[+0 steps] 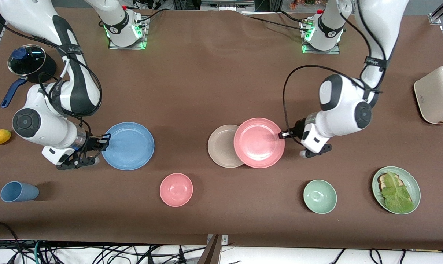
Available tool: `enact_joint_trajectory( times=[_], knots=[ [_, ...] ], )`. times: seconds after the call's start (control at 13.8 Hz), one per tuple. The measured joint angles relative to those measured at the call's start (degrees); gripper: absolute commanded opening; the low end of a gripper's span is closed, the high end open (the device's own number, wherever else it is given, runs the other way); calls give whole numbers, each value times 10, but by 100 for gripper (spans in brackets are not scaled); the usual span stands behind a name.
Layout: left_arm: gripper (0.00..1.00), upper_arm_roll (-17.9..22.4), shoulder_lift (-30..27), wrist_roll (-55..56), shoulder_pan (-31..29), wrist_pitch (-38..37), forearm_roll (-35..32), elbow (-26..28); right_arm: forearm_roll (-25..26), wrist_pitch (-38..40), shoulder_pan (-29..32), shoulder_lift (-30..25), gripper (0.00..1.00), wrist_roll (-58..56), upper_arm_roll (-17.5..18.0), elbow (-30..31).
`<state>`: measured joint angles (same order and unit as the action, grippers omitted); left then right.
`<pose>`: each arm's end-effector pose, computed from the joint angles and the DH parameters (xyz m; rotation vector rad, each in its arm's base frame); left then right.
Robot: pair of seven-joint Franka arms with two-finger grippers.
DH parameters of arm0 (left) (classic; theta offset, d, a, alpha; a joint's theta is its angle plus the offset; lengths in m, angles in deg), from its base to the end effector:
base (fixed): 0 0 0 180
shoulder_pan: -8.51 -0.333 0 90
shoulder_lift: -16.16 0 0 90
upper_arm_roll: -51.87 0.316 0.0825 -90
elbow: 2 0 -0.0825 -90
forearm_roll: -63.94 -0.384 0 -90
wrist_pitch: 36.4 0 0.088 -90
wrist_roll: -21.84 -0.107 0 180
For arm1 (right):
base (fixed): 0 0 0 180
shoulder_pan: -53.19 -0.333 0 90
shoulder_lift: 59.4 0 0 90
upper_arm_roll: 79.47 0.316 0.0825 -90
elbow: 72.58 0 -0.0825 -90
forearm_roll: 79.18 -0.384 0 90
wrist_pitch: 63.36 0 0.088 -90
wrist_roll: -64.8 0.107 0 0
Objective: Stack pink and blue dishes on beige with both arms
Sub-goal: 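Carry the pink plate with the left gripper onto the beige plate, then open the left gripper to release the pink plate on the beige plate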
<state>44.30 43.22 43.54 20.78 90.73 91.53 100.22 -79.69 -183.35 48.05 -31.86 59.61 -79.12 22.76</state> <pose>0.6118 -0.2292 0.2935 2.6931 0.4738 -0.2661 0.6660 0.0640 0.3246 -3.1175 -0.2831 0.0790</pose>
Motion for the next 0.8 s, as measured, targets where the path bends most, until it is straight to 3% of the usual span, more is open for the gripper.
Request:
enact_joint_trajectory(
  times=[0.44, 0.8],
  knots=[
    [0, 2, 81, 92, 92, 132, -3, -19, 0, 1, -1, 1, 0, 0, 0, 0],
    [0, 3, 97, 113, 114, 147, -5, -24, 0, 1, -2, 1, 0, 0, 1, 0]
  ],
)
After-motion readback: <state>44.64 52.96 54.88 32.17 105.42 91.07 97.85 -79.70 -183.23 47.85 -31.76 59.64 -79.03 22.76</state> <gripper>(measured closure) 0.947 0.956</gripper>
